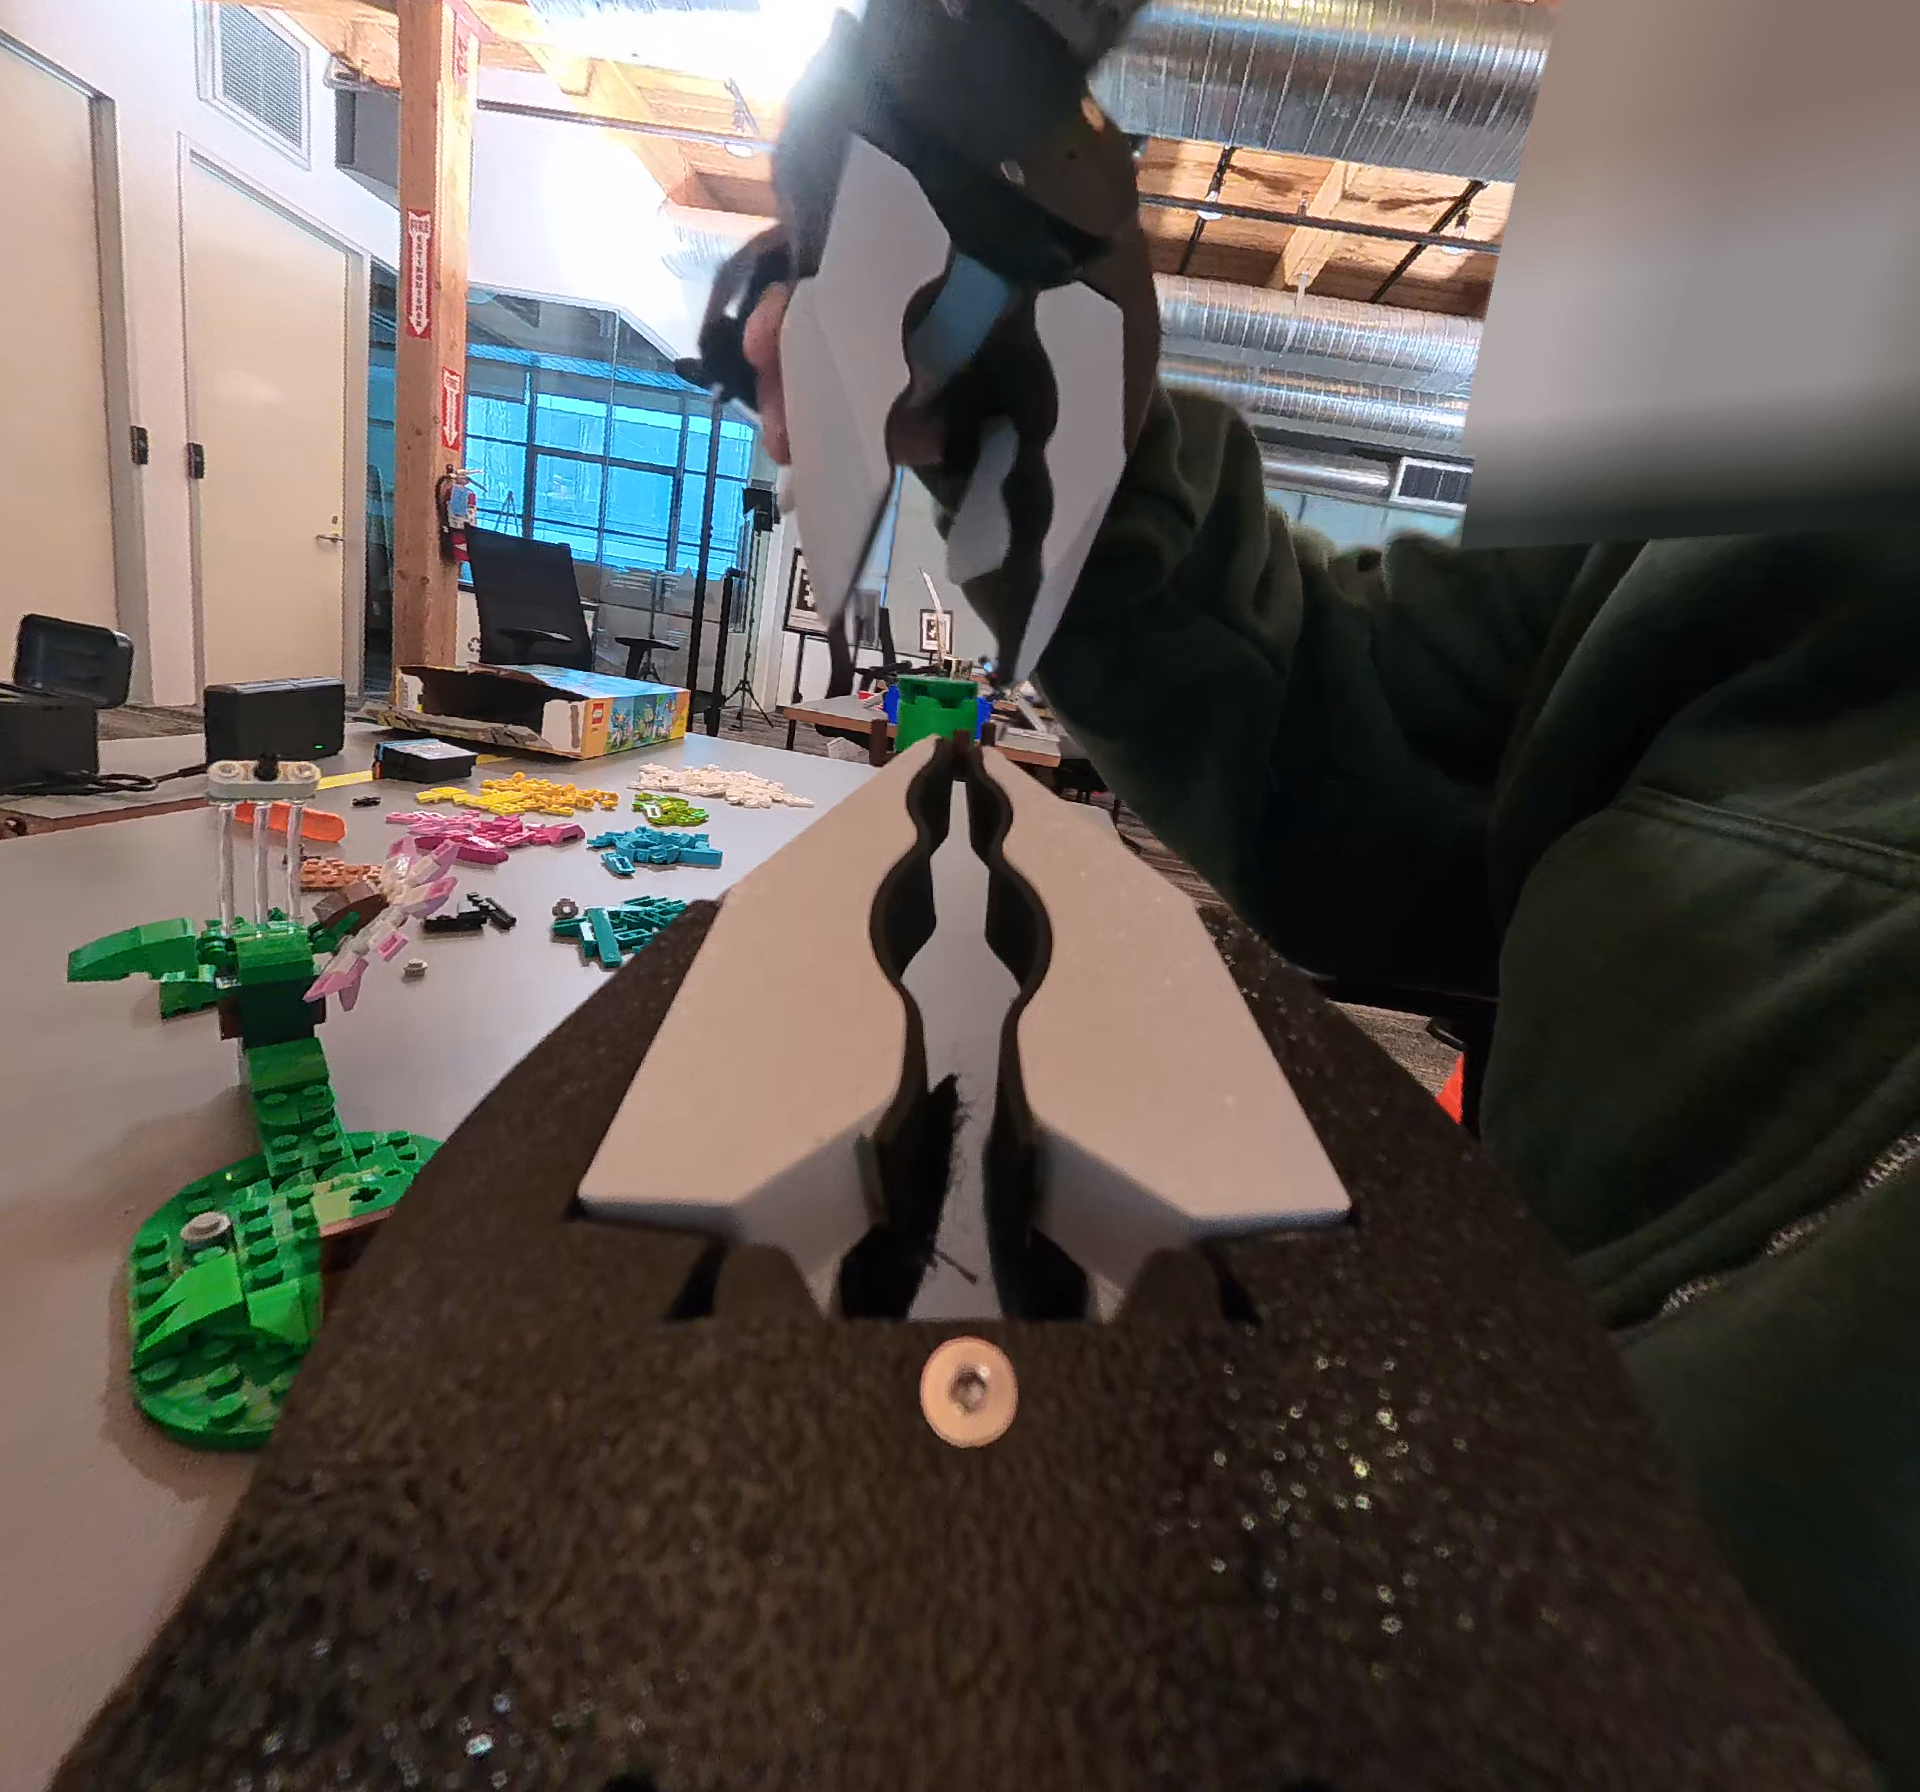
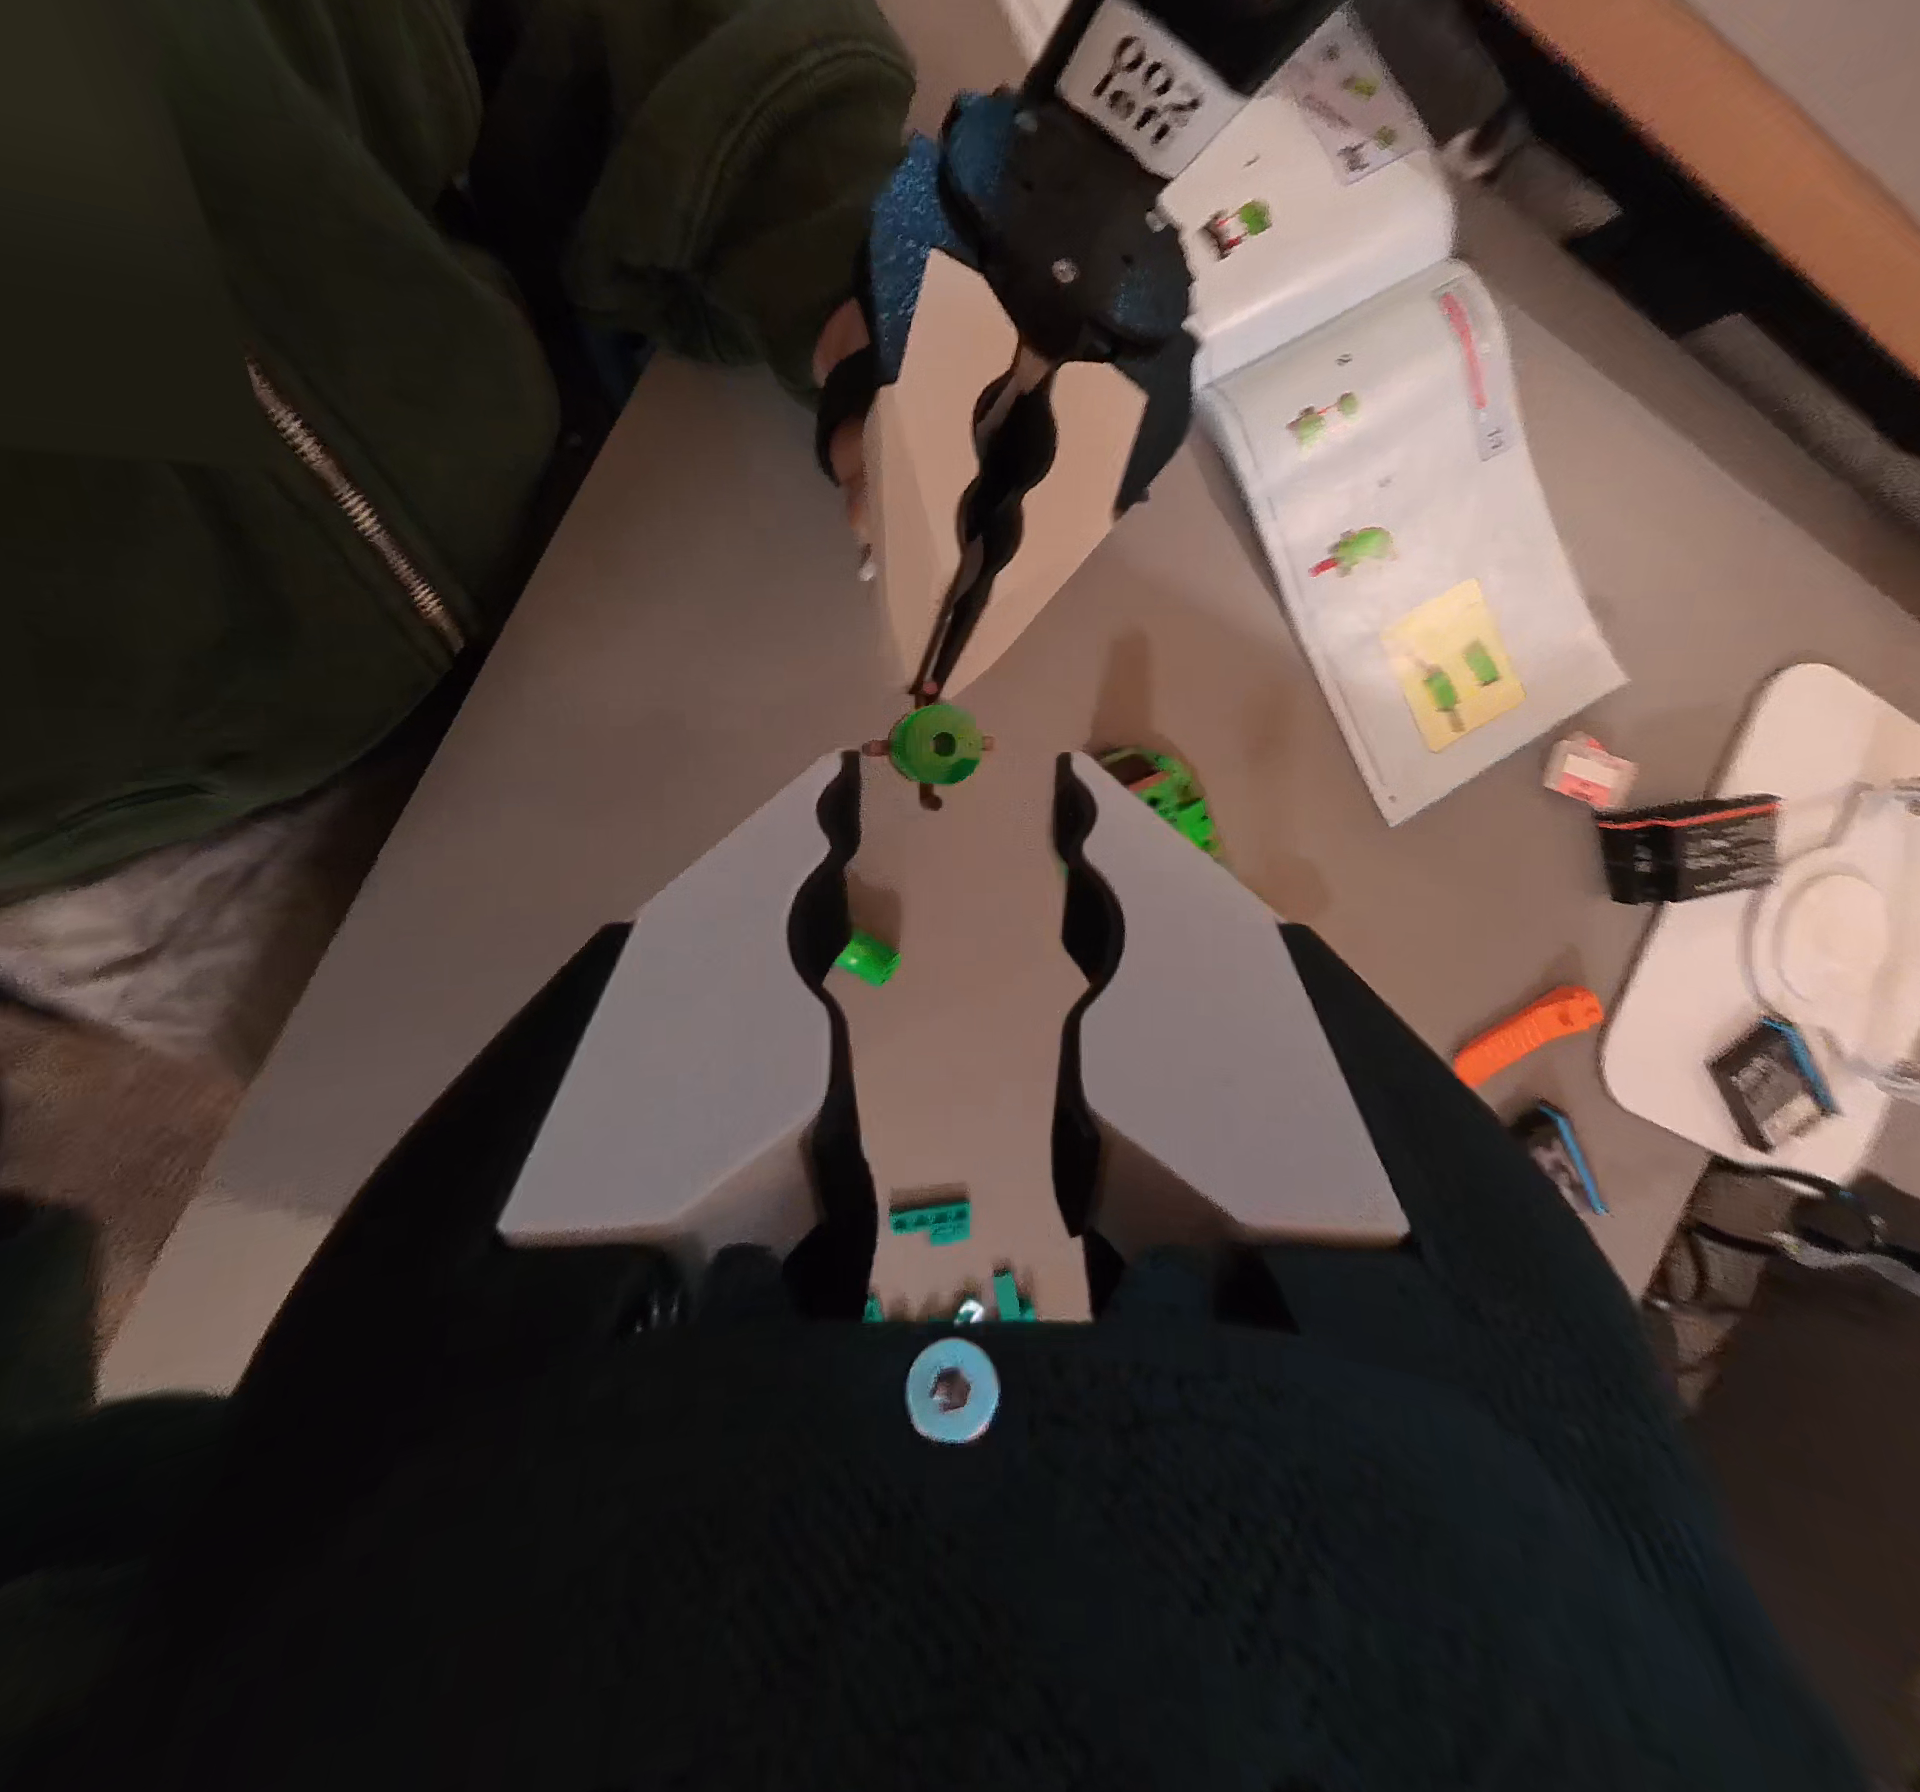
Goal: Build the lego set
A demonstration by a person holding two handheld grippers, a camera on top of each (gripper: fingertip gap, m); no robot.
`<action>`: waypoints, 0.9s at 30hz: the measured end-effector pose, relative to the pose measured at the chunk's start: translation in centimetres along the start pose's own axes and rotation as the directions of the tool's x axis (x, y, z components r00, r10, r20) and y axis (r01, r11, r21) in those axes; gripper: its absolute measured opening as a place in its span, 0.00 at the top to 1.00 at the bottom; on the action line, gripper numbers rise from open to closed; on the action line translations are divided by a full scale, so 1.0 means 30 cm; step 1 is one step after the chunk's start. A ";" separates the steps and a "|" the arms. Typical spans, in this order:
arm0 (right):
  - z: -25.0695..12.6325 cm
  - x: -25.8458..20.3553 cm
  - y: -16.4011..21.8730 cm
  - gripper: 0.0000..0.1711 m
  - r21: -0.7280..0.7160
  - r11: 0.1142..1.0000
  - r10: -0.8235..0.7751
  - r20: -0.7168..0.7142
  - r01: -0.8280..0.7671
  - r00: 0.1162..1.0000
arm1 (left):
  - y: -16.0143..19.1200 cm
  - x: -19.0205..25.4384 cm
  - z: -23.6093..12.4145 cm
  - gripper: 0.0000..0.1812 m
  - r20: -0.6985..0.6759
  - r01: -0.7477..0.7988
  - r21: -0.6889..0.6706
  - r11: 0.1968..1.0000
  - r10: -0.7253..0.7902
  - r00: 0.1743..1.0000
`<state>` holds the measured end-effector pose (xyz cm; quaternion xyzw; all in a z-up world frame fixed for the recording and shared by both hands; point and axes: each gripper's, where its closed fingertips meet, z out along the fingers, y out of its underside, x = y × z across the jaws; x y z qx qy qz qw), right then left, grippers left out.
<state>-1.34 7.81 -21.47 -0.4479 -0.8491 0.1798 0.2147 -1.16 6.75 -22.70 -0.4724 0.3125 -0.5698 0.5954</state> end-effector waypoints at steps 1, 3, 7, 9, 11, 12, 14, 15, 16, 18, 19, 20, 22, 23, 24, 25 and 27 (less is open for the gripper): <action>-0.003 0.010 0.000 0.76 0.028 0.999 -0.015 -0.073 0.017 0.997 | -0.001 -0.003 -0.001 1.00 0.006 0.000 0.001 1.000 0.000 1.000; -0.008 0.040 -0.003 0.73 0.074 0.992 -0.081 -0.290 0.107 0.953 | -0.004 -0.010 -0.004 1.00 0.020 0.002 0.006 1.000 -0.002 1.000; 0.002 0.035 -0.010 0.68 0.035 0.939 -0.235 -0.662 0.342 0.711 | -0.011 -0.028 -0.013 1.00 0.050 0.011 0.018 1.000 -0.012 0.999; 0.024 0.011 -0.008 0.66 -0.004 0.919 -0.269 -0.738 0.394 0.619 | -0.008 -0.030 -0.012 1.00 0.053 0.012 0.012 1.000 -0.012 0.998; 0.047 0.000 0.000 0.67 -0.024 0.918 -0.270 -0.769 0.397 0.580 | 0.001 -0.028 -0.007 1.00 0.054 0.003 -0.005 1.000 -0.003 0.999; 0.053 0.000 0.001 0.67 -0.034 0.916 -0.272 -0.785 0.399 0.557 | 0.004 -0.027 -0.006 1.00 0.054 0.001 -0.011 1.000 -0.001 0.999; 0.058 0.007 0.000 0.69 -0.064 0.912 -0.281 -0.817 0.405 0.504 | 0.005 -0.026 -0.005 1.00 0.052 0.001 -0.013 1.000 -0.001 0.999; 0.061 0.016 0.005 0.69 -0.098 0.910 -0.299 -0.828 0.403 0.473 | 0.005 -0.026 -0.006 1.00 0.052 0.002 -0.012 1.000 -0.001 0.999; 0.066 0.024 0.012 0.70 -0.139 0.905 -0.325 -0.836 0.401 0.442 | 0.005 -0.026 -0.006 1.00 0.052 0.003 -0.013 1.000 -0.002 0.999; 0.081 0.036 0.026 0.72 -0.202 0.896 -0.367 -0.838 0.396 0.404 | 0.007 -0.025 -0.005 1.00 0.050 0.004 -0.016 1.000 -0.003 0.999; 0.091 0.038 0.030 0.74 -0.214 0.892 -0.378 -0.836 0.397 0.398 | 0.008 -0.025 -0.004 1.00 0.049 0.005 -0.019 1.000 -0.004 0.999; 0.095 0.038 0.031 0.76 -0.214 0.891 -0.379 -0.837 0.401 0.394 | 0.009 -0.025 -0.004 1.00 0.049 0.005 -0.019 1.000 -0.005 0.999; 0.094 0.043 0.033 0.78 -0.202 0.895 -0.365 -0.843 0.397 0.395 | 0.009 -0.026 -0.005 1.00 0.051 0.008 -0.019 1.000 -0.007 0.999; 0.091 0.044 0.034 0.78 -0.193 0.898 -0.356 -0.846 0.395 0.397 | 0.009 -0.027 -0.005 1.00 0.051 0.010 -0.019 1.000 -0.009 0.999; 0.087 0.044 0.033 0.79 -0.183 0.900 -0.348 -0.848 0.396 0.399 | 0.009 -0.027 -0.005 1.00 0.051 0.011 -0.019 1.000 -0.010 0.999; 0.085 0.043 0.032 0.81 -0.176 0.900 -0.344 -0.848 0.398 0.402 | 0.009 -0.028 -0.005 1.00 0.053 0.011 -0.019 1.000 -0.010 0.999; 0.084 0.039 0.029 0.82 -0.169 0.899 -0.341 -0.850 0.404 0.402 | 0.010 -0.029 -0.005 1.00 0.054 0.013 -0.020 1.000 -0.012 0.998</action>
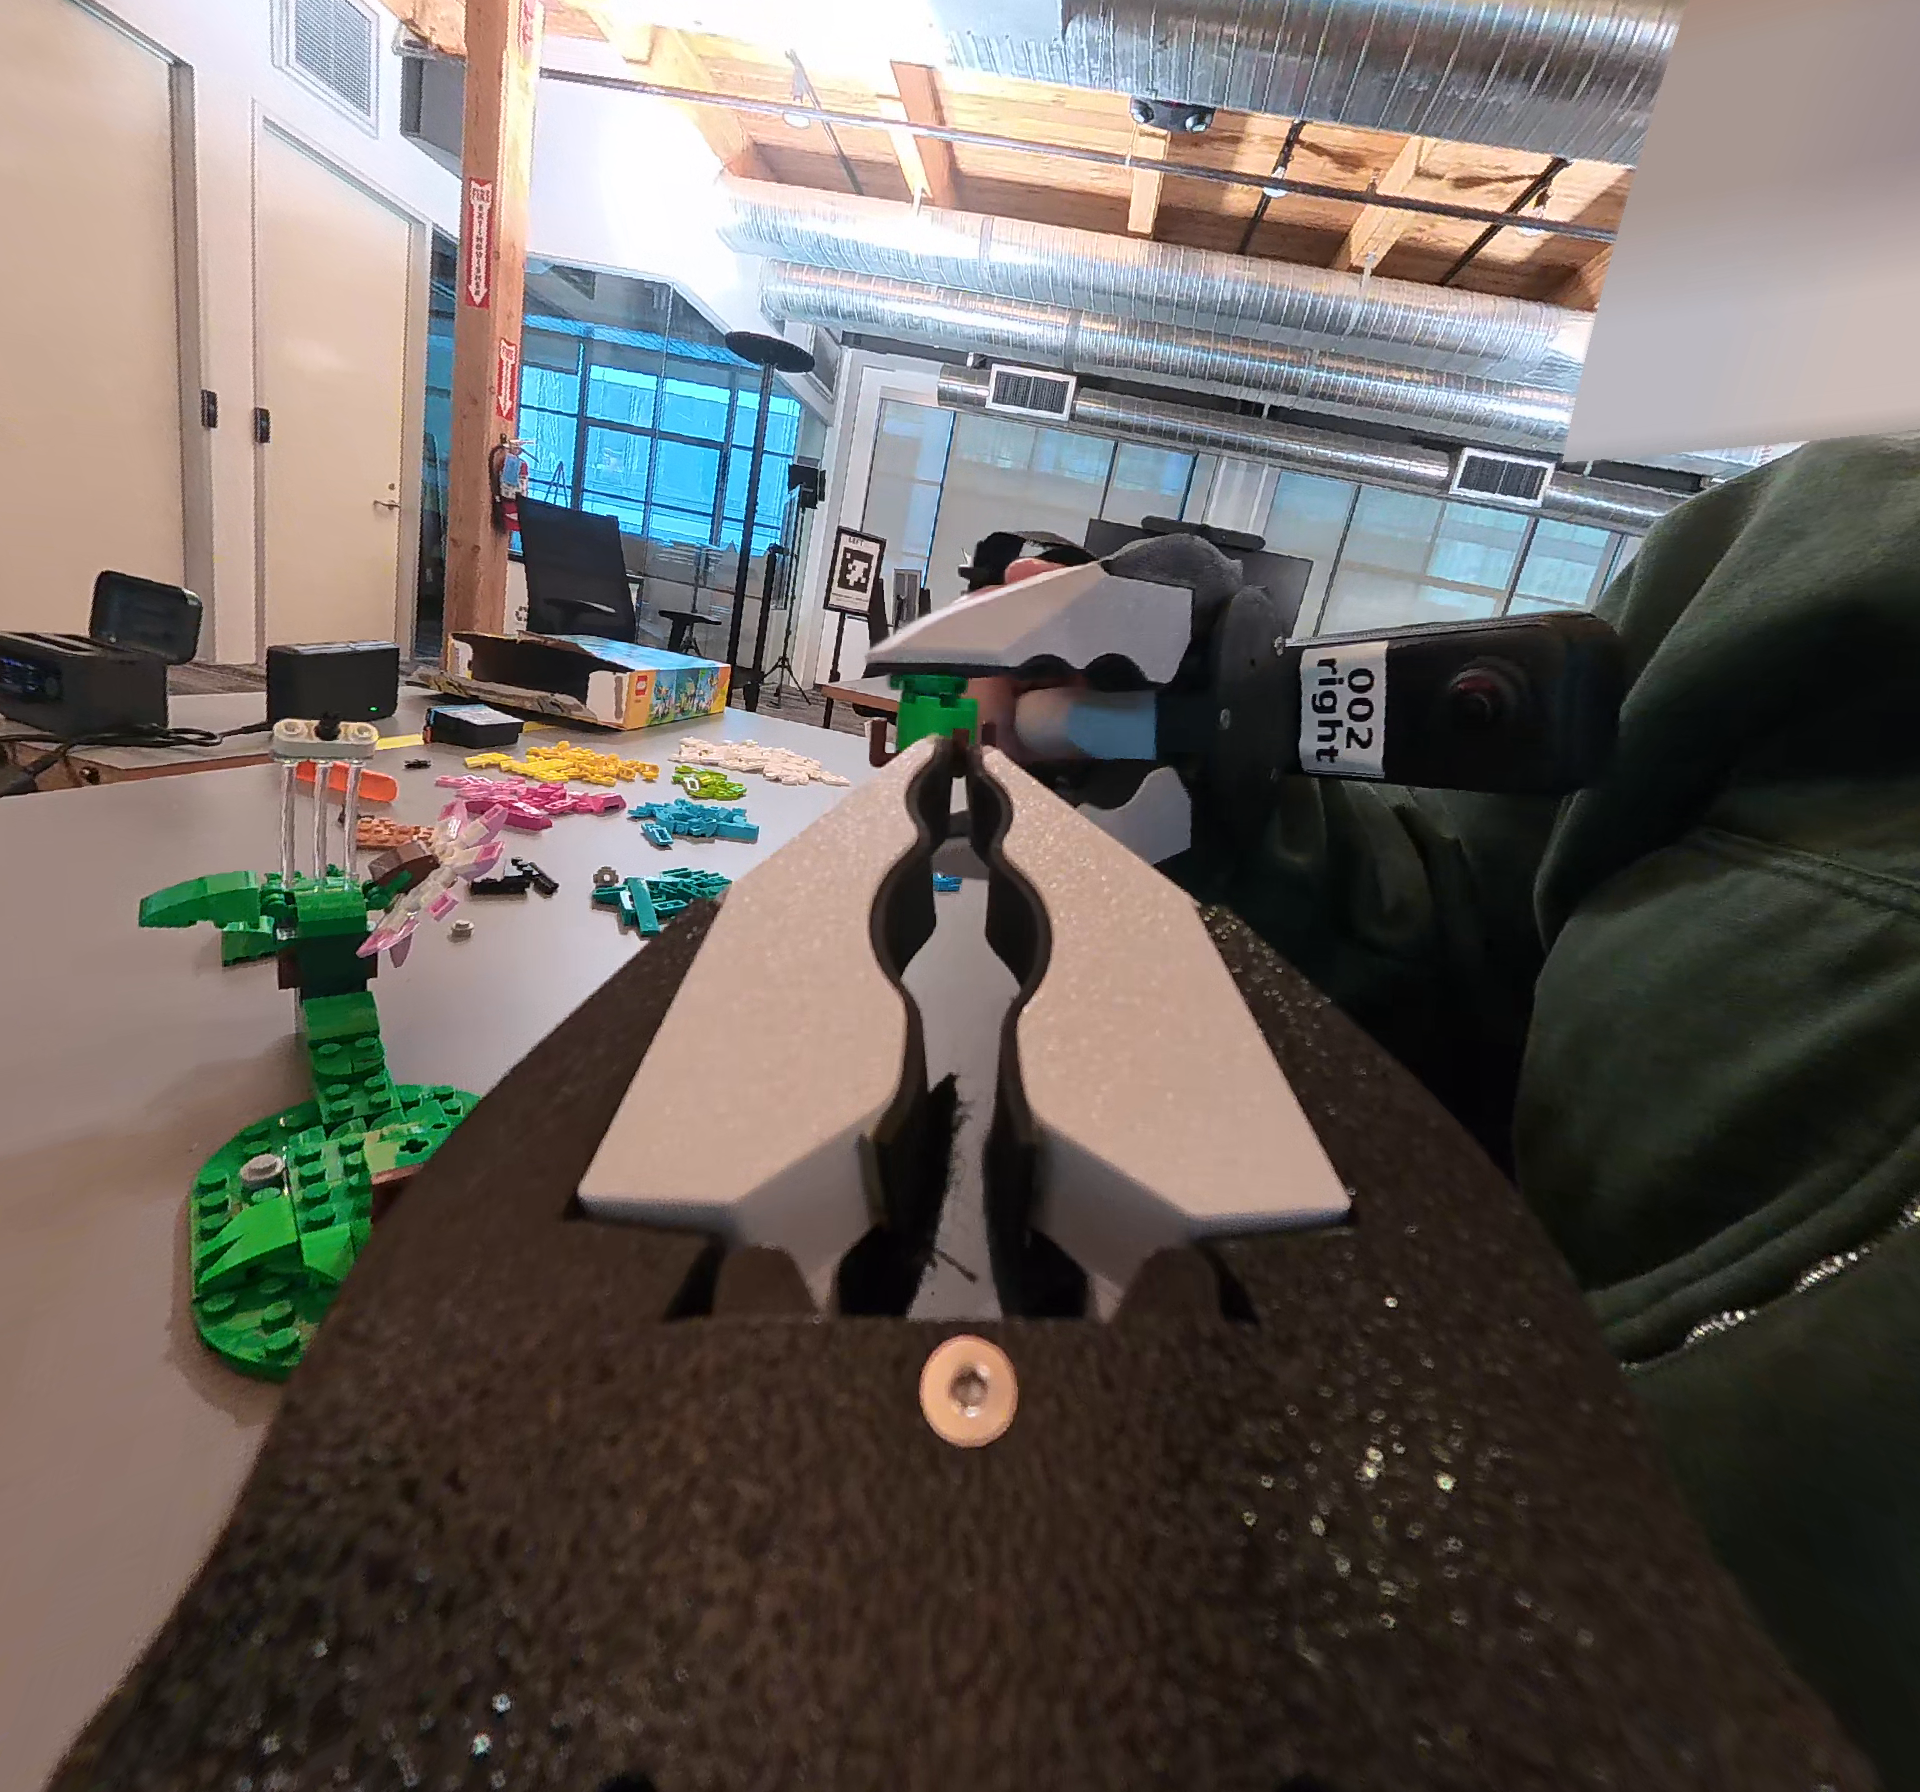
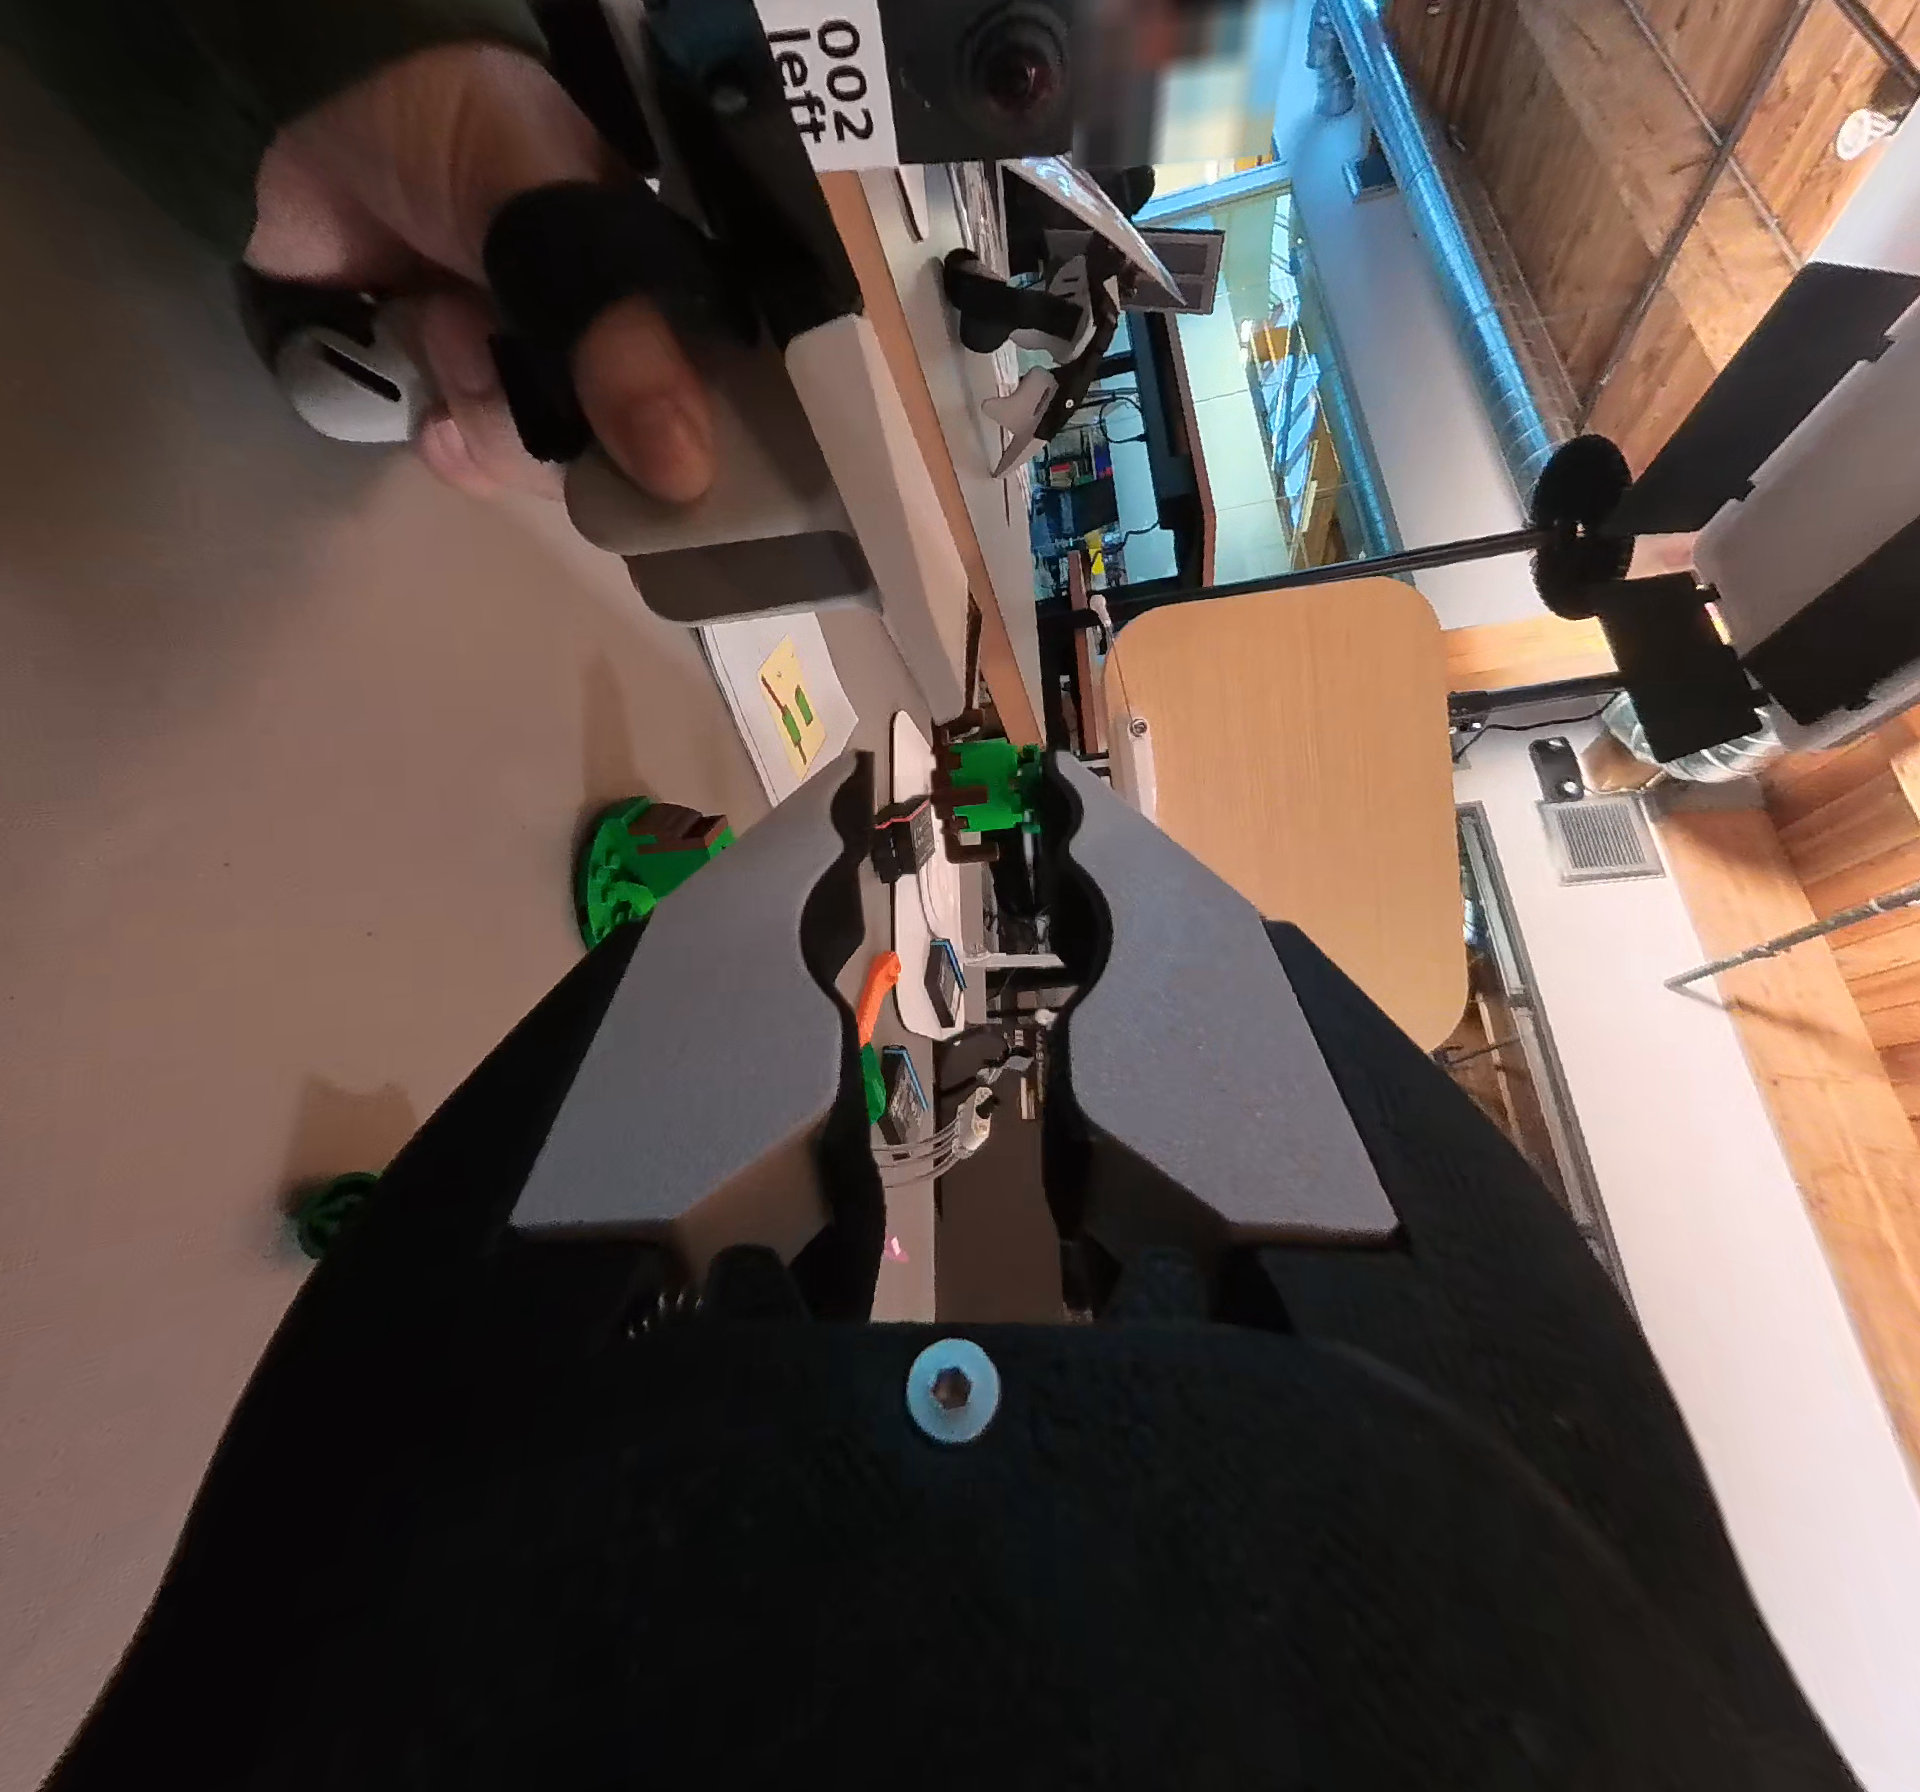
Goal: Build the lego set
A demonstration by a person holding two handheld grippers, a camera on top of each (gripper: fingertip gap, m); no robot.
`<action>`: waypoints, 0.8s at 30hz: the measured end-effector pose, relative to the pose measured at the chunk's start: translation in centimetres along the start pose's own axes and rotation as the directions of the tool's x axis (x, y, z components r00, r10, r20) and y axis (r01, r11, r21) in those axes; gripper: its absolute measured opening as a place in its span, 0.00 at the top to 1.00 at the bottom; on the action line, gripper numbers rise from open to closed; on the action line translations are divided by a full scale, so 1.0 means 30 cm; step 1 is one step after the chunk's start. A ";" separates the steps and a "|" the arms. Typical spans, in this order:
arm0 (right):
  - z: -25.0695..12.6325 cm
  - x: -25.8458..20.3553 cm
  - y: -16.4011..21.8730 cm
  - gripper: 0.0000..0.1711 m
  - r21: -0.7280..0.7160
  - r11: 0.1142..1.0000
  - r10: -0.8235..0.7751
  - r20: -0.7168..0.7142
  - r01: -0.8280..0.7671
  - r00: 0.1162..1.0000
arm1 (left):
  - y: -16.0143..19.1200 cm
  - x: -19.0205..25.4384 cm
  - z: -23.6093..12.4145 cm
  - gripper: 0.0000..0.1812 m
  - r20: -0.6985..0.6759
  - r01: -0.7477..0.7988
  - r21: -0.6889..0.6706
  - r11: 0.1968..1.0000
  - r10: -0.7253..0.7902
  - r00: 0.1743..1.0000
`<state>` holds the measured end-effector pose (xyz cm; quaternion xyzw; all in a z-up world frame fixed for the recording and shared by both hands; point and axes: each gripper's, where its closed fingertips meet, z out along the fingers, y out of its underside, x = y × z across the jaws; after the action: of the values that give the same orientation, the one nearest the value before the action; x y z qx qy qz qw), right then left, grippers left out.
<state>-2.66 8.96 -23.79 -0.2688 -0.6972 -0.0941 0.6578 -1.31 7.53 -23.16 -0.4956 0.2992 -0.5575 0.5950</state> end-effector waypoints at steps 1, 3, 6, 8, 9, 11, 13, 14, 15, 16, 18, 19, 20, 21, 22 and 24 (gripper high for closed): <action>-0.001 -0.001 -0.002 0.83 0.003 1.000 0.000 -0.001 0.000 1.000 | 0.000 -0.001 0.000 1.00 0.001 0.001 0.000 1.000 -0.001 1.000; -0.002 -0.001 -0.004 0.83 0.007 1.000 0.008 0.000 -0.008 1.000 | 0.001 -0.001 0.001 1.00 0.000 0.002 -0.002 1.000 -0.002 1.000; -0.006 0.003 -0.012 0.84 0.027 0.999 0.040 0.004 -0.040 0.999 | 0.001 -0.001 0.000 1.00 0.000 0.003 -0.001 1.000 -0.003 1.000; -0.006 0.004 -0.011 0.86 0.024 0.999 0.047 0.007 -0.047 0.999 | 0.001 -0.001 0.000 1.00 0.000 0.004 -0.001 1.000 -0.004 1.000; -0.006 0.004 -0.009 0.86 0.021 0.999 0.045 0.008 -0.045 0.999 | 0.001 -0.001 0.000 1.00 0.000 0.004 -0.002 1.000 -0.004 1.000; -0.004 0.004 -0.004 0.87 0.016 0.999 0.041 0.005 -0.041 0.999 | 0.003 -0.001 0.001 1.00 0.000 0.007 -0.006 1.000 -0.007 1.000; -0.005 0.006 -0.002 0.89 0.014 0.999 0.035 -0.002 -0.035 0.999 | 0.005 0.000 0.001 1.00 -0.004 0.006 -0.008 1.000 -0.006 1.000; -0.007 0.007 -0.004 0.89 0.015 0.999 0.029 -0.007 -0.029 1.000 | 0.005 0.001 0.002 1.00 -0.004 0.006 -0.009 1.000 -0.006 1.000; -0.008 0.008 -0.007 0.90 0.017 1.000 0.020 -0.015 -0.020 1.000 | 0.005 0.001 0.002 1.00 -0.004 0.005 -0.008 1.000 -0.005 1.000; -0.008 0.009 -0.009 0.90 0.016 1.000 0.014 -0.021 -0.014 1.000 | 0.005 0.002 0.002 1.00 -0.006 0.005 -0.007 1.000 -0.006 1.000; -0.009 0.010 -0.011 0.90 0.015 1.000 0.006 -0.028 -0.006 1.000 | 0.004 0.001 0.001 1.00 -0.007 0.008 -0.006 1.000 -0.008 1.000; -0.010 0.010 -0.011 0.90 0.014 1.000 -0.001 -0.031 0.002 1.000 | 0.004 0.001 0.001 1.00 -0.007 0.009 -0.007 1.000 -0.009 1.000; -0.010 0.010 -0.010 0.90 0.010 1.000 -0.011 -0.034 0.012 0.999 | 0.005 0.001 0.002 1.00 -0.007 0.009 -0.007 1.000 -0.009 1.000; -0.010 0.011 -0.011 0.90 0.007 1.000 -0.027 -0.041 0.027 0.999 | 0.005 0.001 0.002 1.00 -0.007 0.009 -0.007 1.000 -0.010 1.000; -0.011 0.012 -0.012 0.90 0.004 0.999 -0.048 -0.050 0.048 0.998 | 0.004 0.002 0.002 1.00 -0.010 0.010 -0.006 1.000 -0.010 1.000; -0.012 0.014 -0.014 0.90 -0.007 0.996 -0.087 -0.073 0.087 0.994 | 0.003 0.003 0.001 1.00 -0.013 0.013 -0.003 1.000 -0.013 1.000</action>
<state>-2.56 8.54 -23.24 -0.2359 -0.6836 -0.1336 0.6777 -1.23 7.45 -23.22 -0.4949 0.3007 -0.5640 0.5887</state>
